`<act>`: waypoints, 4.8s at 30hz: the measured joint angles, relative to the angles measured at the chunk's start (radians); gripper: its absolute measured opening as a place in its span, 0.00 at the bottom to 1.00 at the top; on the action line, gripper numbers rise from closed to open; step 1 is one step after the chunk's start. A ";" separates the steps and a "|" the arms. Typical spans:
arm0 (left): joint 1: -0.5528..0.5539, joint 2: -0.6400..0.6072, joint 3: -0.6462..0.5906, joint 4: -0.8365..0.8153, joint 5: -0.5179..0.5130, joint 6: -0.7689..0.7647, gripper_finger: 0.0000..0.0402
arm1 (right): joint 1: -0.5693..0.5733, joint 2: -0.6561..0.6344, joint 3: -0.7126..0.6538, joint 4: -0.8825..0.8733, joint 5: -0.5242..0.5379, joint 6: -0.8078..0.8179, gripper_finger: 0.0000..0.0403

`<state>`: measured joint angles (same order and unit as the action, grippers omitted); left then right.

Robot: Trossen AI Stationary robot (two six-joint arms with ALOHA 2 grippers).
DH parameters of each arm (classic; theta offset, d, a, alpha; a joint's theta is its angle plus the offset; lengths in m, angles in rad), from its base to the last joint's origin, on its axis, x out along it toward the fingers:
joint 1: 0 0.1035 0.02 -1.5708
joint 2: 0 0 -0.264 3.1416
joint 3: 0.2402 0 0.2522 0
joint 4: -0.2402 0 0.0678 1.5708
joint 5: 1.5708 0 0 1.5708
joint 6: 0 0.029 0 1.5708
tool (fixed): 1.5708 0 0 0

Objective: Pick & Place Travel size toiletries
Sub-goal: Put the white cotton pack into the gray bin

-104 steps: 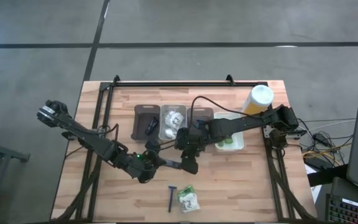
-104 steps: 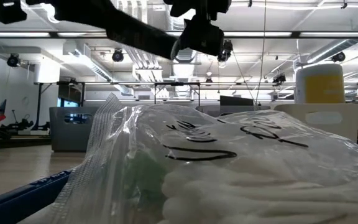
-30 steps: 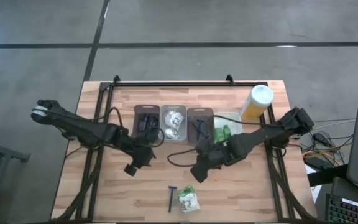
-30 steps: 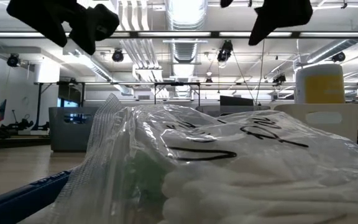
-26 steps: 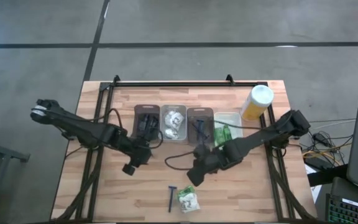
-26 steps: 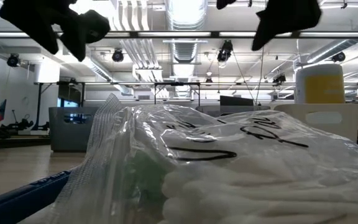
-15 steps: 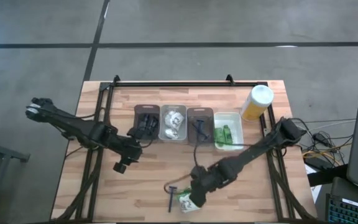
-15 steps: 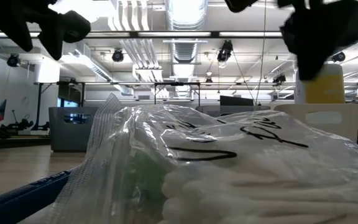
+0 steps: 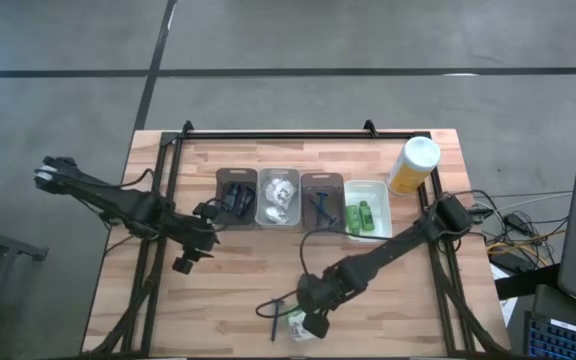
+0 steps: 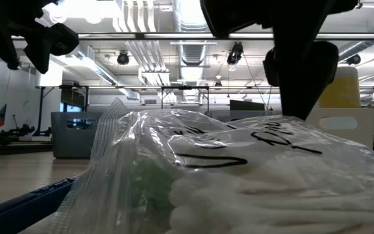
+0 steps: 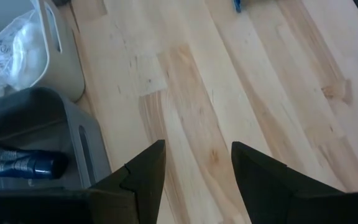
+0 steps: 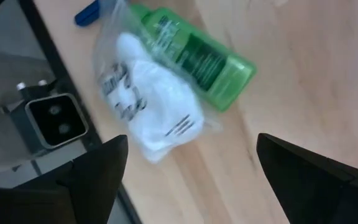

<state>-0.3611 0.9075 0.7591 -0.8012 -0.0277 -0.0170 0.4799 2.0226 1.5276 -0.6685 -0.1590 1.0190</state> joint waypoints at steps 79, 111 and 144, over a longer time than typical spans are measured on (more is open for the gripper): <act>0.001 -0.009 -0.060 0.139 -0.089 -0.016 0.47 | 0.028 0.084 -0.078 0.268 -0.001 -0.194 0.84; 0.001 -0.011 -0.059 0.150 -0.106 -0.018 0.47 | 0.012 -0.095 -0.049 0.007 0.067 -0.022 0.06; -0.001 -0.125 -0.058 -0.017 -0.217 -0.179 0.47 | -0.409 -0.165 -0.060 0.208 0.609 0.372 0.06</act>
<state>-0.3618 0.7823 0.7010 -0.8181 -0.2443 -0.1955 0.0704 1.8576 1.4673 -0.4607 0.4504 1.3913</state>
